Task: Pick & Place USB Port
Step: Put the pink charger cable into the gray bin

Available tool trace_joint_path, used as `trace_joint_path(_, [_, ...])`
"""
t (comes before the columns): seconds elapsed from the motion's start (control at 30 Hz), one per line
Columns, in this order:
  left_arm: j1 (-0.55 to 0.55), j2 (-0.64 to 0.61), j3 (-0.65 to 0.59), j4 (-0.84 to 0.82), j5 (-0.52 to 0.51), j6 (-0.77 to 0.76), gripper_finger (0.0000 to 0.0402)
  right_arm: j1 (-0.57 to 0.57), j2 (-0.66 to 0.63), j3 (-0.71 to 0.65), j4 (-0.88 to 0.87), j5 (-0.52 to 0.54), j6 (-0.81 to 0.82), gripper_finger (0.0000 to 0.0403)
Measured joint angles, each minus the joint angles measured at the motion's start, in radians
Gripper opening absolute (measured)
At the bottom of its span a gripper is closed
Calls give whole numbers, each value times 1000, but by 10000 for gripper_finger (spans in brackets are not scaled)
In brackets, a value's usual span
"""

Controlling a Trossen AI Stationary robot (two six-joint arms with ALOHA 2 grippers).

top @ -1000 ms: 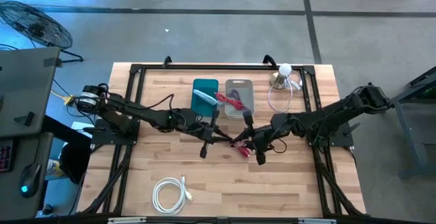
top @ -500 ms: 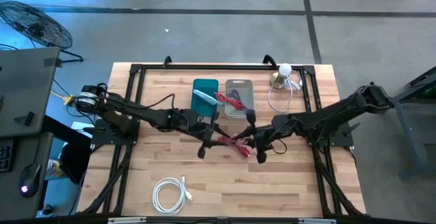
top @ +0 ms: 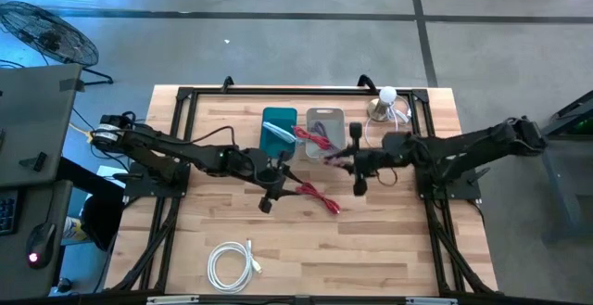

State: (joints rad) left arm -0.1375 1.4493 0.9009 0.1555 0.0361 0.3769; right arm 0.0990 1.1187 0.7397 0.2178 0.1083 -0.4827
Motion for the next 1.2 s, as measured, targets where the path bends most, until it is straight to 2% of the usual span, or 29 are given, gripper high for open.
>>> trace_joint_path(0.4, [0, 0, 0, -40, -2, 11, 154, -376, 0, 0, -12, -313, 120, 25])
trace_joint_path(0.67, [0, 0, 0, -39, -5, 11, 154, -545, 27, 0, -12, -456, 176, 25])
trace_joint_path(0.97, [0, 1, 0, -39, -25, 4, 154, -599, 164, -1, 33, -509, 202, 25])
trace_joint_path(1.2, [0, 1, 0, -44, -24, -7, 154, -652, 231, -1, 42, -509, 223, 25])
